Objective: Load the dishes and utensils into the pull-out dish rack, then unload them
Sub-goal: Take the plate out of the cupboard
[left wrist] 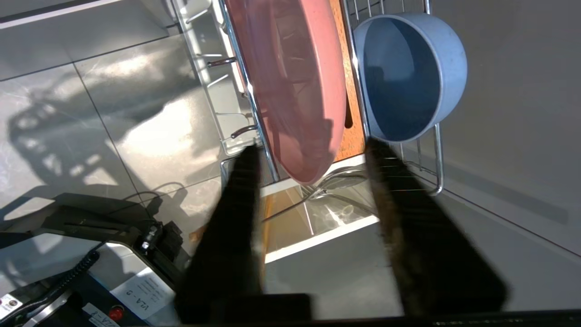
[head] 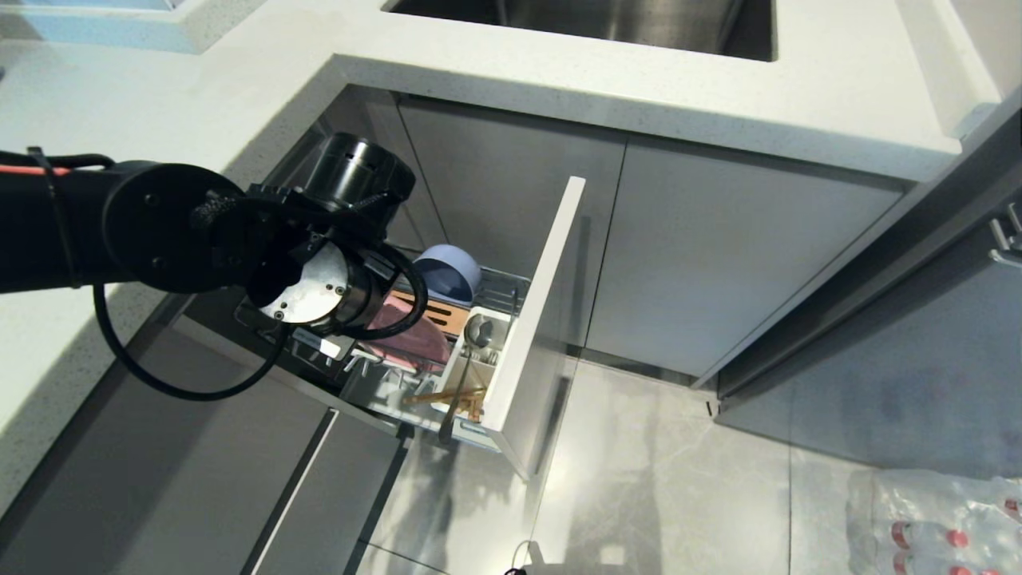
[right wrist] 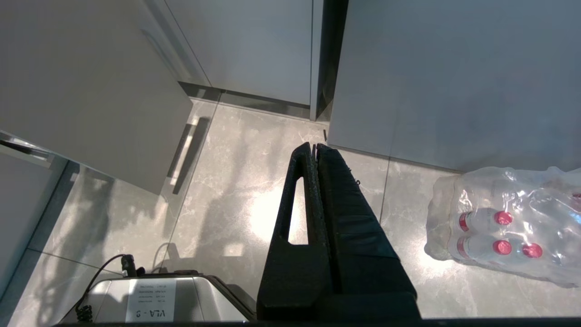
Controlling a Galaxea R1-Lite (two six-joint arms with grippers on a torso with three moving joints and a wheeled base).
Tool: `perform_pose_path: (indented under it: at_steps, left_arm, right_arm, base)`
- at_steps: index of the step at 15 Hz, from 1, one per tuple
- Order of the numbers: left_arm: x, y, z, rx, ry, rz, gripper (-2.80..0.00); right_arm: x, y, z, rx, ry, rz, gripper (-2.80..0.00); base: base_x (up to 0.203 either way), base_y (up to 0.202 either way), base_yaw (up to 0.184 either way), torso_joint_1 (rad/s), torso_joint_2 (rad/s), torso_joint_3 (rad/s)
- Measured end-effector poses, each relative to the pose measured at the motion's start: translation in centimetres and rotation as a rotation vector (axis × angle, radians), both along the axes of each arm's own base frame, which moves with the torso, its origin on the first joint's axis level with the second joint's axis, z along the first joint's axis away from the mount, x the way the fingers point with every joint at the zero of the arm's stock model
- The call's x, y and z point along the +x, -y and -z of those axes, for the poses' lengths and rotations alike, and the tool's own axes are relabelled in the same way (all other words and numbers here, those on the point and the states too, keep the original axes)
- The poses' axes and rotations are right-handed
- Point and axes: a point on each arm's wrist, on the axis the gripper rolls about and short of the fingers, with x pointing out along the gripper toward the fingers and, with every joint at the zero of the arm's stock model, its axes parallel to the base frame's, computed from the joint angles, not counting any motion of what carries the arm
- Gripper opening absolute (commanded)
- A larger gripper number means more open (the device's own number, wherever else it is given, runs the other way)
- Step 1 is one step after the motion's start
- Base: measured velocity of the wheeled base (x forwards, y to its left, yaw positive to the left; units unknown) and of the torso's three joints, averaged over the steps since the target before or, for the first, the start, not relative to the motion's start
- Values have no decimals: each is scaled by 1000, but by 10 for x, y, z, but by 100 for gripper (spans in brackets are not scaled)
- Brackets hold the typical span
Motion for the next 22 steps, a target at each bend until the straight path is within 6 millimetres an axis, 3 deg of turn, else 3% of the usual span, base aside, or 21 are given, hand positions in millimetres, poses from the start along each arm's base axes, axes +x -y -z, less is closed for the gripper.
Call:
perform_pose_path:
  at_steps: [8,22]
  left_arm:
    - [9,-7,5,-16,-6,-26,0]
    - [45,-16,30,-98,7,-34,0]
  right_arm:
    - [0,0,0,0,0,0,-280]
    - [0,0,0,0,0,0,-280]
  base:
    - [0,0,0,0,0,0]
    - [0,0,0,0,0,0]
